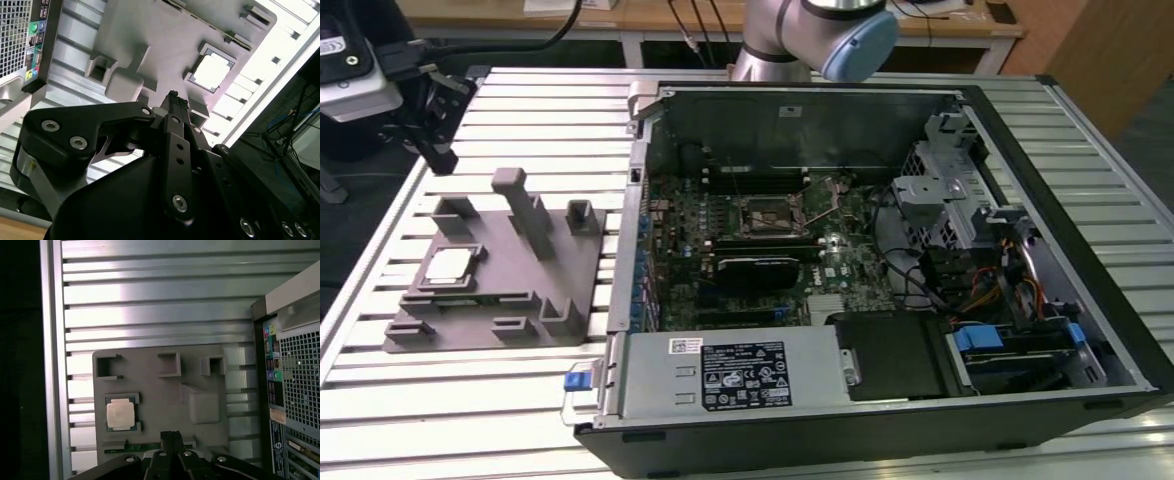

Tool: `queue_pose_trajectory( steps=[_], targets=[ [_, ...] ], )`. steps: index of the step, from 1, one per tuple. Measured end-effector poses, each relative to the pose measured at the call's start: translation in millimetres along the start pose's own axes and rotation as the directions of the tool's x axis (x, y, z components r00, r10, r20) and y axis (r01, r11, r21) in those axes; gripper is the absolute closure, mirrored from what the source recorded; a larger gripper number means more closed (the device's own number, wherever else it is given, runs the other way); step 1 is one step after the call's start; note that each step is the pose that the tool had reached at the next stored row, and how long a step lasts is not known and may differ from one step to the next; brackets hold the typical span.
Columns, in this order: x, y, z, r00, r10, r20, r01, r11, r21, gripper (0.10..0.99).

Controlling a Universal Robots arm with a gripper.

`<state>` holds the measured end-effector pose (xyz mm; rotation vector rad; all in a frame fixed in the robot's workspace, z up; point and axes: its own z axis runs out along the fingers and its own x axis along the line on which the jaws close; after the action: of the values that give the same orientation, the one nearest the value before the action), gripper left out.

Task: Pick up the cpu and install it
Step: 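Reach for the cpu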

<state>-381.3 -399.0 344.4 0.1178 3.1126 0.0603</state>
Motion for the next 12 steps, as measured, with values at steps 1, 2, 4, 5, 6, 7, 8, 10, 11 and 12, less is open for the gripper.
queue_pose_trajectory(
  steps=[1, 2, 4, 5, 6, 7, 8, 10, 11, 12],
  targets=[
    [1.4, -0.2, 1.7, 1.0, 0.0, 0.0, 0.0, 1.0, 0.0, 0.98],
    [2.6, -0.3, 3.1, 1.0, 0.0, 0.0002, 0.0, 1.0, 0.0, 0.98],
    [4.6, -0.5, 5.5, 1.0, 0.0, 0.0001, 0.0, 1.0, 0.0, 0.98],
    [5.4, -0.7, 6.7, 1.0, 0.0, 0.0002, 0.0, 1.0, 0.0, 0.98],
    [6.3, -0.8, 7.7, 1.0, 0.0, 0.0002, 0.0, 1.0, 0.0, 0.98],
    [7.1, -0.9, 8.8, 1.0, 0.0, 0.0002, 0.0, 1.0, 0.0, 0.98],
    [7.8, -1.0, 9.7, 1.0, 0.0, 0.0001, 0.0, 1.0, 0.0, 0.98],
    [9.3, -1.2, 11.7, 1.0, 0.0, 0.0002, 0.0, 1.0, 0.0, 0.98],
    [10.0, -1.2, 12.7, 1.0, 0.0, 0.0003, 0.0, 1.0, 0.0, 0.98],
    [10.7, -1.3, 13.6, 1.0, 0.0, 0.0002, 0.0, 1.0, 0.0, 0.98]
  ],
)
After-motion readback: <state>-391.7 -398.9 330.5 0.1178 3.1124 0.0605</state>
